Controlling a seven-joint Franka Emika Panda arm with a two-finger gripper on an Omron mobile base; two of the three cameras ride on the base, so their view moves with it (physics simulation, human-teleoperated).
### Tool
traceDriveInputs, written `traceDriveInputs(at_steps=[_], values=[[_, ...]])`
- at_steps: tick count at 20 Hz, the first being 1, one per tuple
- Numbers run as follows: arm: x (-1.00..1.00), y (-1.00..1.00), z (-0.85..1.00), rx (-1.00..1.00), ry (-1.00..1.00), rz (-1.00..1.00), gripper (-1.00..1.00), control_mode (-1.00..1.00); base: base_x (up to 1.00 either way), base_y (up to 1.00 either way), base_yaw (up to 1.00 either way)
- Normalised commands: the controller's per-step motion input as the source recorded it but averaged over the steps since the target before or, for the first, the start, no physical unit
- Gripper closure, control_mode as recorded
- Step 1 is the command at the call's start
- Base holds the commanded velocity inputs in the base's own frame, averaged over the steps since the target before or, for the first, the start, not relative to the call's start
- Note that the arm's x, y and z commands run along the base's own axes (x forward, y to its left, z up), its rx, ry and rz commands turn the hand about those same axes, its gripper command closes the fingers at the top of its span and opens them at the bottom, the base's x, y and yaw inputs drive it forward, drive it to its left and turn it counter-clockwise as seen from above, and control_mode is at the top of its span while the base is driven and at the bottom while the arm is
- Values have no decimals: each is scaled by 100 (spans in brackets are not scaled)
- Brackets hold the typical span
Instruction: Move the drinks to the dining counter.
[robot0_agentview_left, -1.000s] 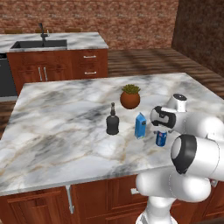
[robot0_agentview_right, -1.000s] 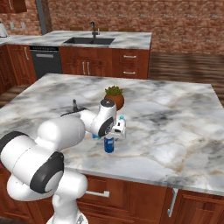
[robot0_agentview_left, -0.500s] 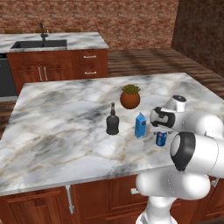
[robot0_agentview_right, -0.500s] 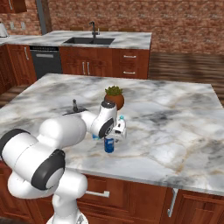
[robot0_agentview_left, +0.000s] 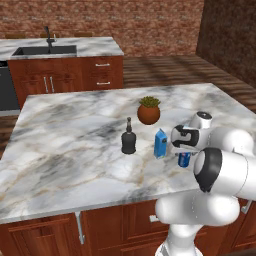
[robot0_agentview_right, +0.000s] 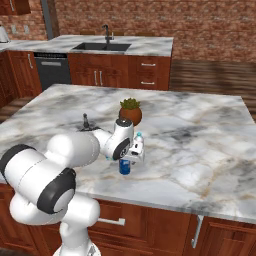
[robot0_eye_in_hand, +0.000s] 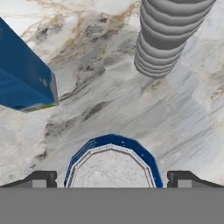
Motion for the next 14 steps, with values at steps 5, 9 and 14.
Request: traceDriveInputs(at_steps=[5,9,14], values=[[0,0,-14,0,0,0,-100,-100,0,0,0],[0,0,-16,0,0,0,-100,-100,0,0,0],[0,0,-19,0,0,0,100,-100,0,0,0]])
